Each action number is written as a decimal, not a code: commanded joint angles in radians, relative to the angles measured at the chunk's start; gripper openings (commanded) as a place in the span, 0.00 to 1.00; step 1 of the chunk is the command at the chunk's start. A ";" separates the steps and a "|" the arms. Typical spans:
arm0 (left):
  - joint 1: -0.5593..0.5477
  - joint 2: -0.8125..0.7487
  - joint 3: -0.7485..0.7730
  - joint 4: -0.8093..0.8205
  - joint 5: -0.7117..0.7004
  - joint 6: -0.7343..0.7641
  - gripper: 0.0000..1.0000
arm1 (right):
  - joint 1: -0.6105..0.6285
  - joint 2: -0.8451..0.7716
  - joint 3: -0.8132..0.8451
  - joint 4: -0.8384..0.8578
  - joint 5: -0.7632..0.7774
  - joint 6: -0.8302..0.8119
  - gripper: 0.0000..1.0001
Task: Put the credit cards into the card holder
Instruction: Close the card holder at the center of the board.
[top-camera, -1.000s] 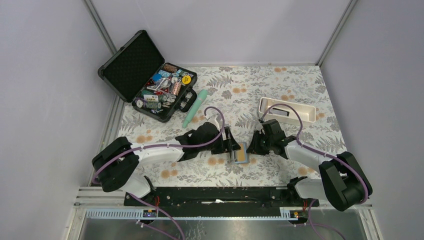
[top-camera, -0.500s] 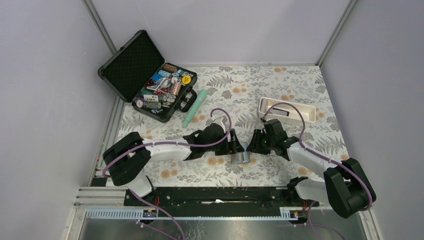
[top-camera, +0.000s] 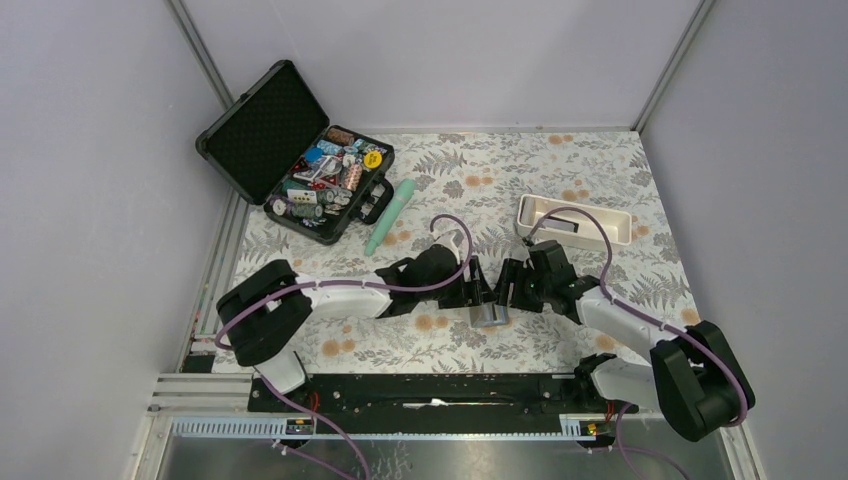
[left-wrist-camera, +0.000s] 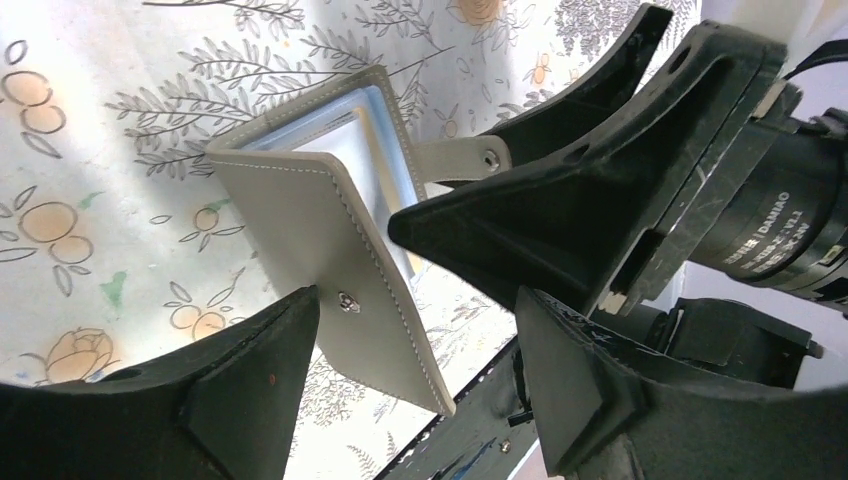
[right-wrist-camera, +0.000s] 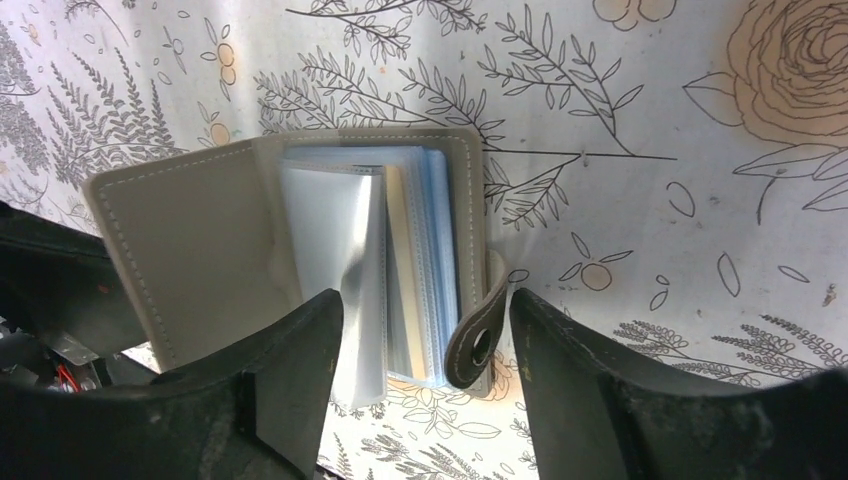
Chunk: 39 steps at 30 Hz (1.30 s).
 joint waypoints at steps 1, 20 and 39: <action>-0.012 0.020 0.064 0.080 0.010 0.017 0.74 | 0.006 -0.045 -0.013 -0.015 0.053 0.040 0.72; -0.014 0.039 0.056 0.203 0.018 0.018 0.62 | -0.075 -0.205 0.015 -0.141 0.152 0.026 0.80; -0.014 0.121 0.069 0.328 0.034 -0.010 0.62 | -0.247 -0.447 -0.091 -0.183 0.043 0.099 0.74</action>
